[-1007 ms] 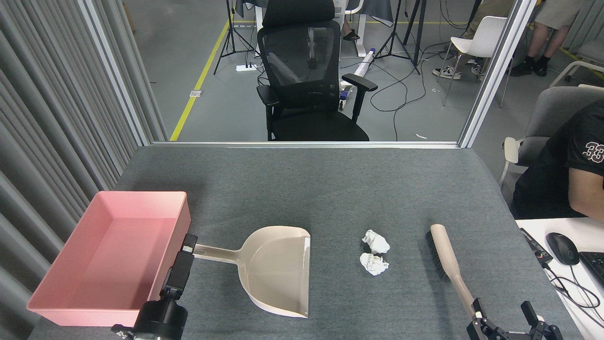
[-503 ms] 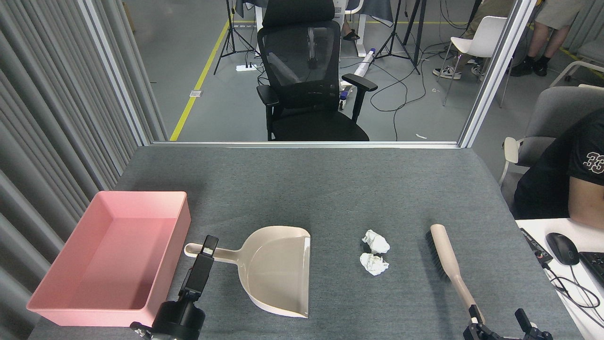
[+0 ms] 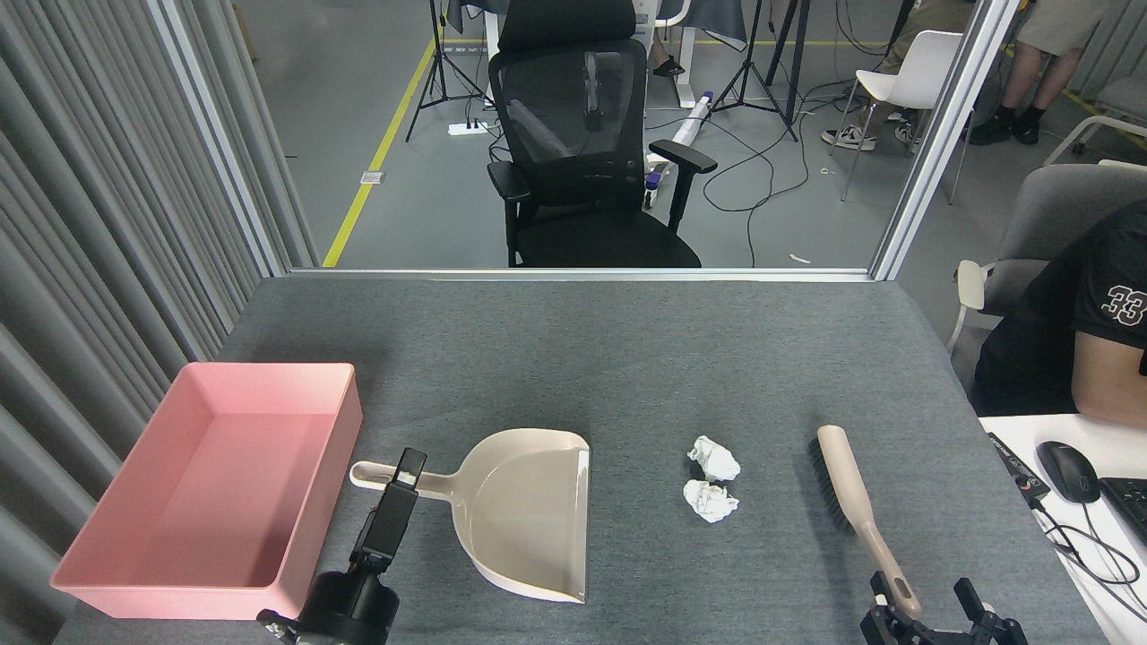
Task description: Sweep and dump garbage into bin
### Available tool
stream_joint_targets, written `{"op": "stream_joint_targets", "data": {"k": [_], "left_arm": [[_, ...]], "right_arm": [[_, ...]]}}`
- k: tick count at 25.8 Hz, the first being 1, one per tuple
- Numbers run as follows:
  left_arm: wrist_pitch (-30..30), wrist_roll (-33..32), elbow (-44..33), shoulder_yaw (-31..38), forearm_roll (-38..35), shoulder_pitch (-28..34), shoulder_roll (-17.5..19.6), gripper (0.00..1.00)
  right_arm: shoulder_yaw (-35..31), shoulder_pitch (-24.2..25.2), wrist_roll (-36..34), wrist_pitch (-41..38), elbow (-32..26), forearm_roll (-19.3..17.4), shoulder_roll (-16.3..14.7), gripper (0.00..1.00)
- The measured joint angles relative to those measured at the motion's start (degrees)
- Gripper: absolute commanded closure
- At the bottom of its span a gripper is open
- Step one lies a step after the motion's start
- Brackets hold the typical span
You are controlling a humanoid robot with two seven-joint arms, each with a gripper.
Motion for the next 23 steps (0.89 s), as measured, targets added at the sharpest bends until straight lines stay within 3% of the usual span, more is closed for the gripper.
{"op": "stream_joint_targets", "data": {"k": [13, 23], "left_arm": [[-0.5, 0.3, 0.0, 0.0, -0.2, 0.1, 0.0, 0.01], [-0.8, 0.3, 0.0, 0.0, -0.5, 0.1, 0.0, 0.01]], "right_arm": [[1.3, -0.5, 0.1, 1.4, 1.2, 0.2, -0.1, 0.01], [2.8, -0.4, 0.2, 2.4, 2.4, 0.9, -0.2, 0.13]]}}
